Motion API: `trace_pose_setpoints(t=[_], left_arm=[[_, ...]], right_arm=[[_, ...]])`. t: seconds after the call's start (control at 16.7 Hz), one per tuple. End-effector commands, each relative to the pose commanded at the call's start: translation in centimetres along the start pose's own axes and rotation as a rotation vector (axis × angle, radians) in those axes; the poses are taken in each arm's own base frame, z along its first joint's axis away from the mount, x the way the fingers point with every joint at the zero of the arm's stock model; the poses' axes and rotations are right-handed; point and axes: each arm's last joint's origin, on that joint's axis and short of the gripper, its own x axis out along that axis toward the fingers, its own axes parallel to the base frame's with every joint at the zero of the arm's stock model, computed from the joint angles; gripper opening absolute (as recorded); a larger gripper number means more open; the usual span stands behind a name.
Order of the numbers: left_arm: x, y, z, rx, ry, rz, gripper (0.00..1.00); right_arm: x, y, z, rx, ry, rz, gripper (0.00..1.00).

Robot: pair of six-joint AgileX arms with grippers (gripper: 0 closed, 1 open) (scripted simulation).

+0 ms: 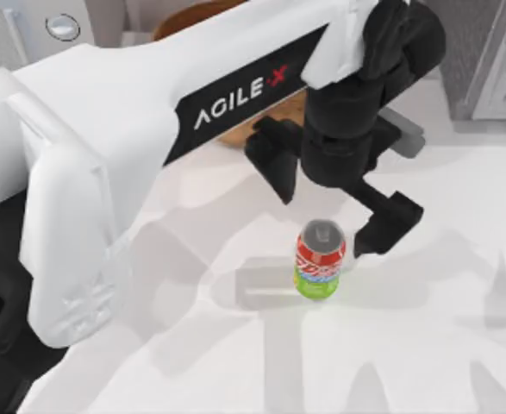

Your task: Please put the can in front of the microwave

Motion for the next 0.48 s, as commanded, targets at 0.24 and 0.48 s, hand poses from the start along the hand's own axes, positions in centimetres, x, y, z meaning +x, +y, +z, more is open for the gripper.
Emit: trace_pose_setpoints(t=[0.24,0.48], left_arm=[[1.0,0.1,0.1,0.000,-0.002,0.000,1.00],[4.7,0.0,0.1,0.000,0.000,0.000,1.00]], right_arm=[[0.0,0.0,0.0,0.000,0.000,0.000,1.00],[0.0,0.0,0.0,0.000,0.000,0.000,1.00]])
